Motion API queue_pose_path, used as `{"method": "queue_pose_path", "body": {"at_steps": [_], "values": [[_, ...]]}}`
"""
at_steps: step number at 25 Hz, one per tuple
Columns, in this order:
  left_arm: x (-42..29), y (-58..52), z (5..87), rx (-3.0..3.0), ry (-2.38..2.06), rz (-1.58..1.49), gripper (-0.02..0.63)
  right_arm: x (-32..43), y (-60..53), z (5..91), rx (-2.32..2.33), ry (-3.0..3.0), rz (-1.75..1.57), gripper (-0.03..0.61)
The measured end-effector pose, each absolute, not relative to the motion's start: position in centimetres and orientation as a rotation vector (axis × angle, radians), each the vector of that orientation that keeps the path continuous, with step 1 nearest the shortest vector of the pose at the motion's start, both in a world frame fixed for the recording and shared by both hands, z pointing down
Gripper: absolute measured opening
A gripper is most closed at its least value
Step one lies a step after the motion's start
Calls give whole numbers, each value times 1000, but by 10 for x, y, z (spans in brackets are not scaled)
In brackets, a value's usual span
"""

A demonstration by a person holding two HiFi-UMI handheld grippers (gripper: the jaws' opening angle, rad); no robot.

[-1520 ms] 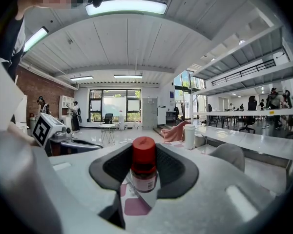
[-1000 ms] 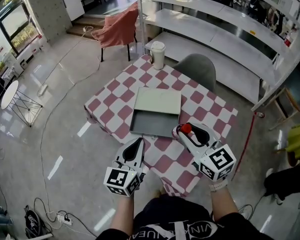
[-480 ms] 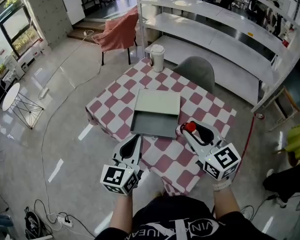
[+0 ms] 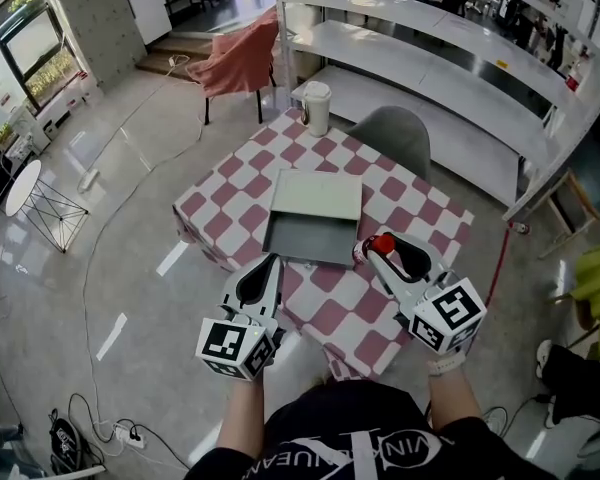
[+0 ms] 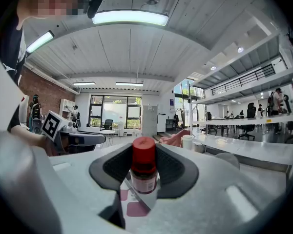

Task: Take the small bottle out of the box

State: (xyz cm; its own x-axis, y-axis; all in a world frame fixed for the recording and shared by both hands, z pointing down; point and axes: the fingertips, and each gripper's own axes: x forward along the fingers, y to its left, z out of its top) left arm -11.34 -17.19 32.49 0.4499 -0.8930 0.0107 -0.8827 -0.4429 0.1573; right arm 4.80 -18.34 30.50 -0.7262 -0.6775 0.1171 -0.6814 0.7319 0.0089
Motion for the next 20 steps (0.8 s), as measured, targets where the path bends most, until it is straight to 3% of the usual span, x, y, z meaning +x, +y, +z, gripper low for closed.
{"method": "queue_pose_path", "body": {"at_steps": [20], "values": [[-126, -163, 332, 2486, -1601, -113, 14, 39, -171, 310, 1114, -2835, 95, 143]]}}
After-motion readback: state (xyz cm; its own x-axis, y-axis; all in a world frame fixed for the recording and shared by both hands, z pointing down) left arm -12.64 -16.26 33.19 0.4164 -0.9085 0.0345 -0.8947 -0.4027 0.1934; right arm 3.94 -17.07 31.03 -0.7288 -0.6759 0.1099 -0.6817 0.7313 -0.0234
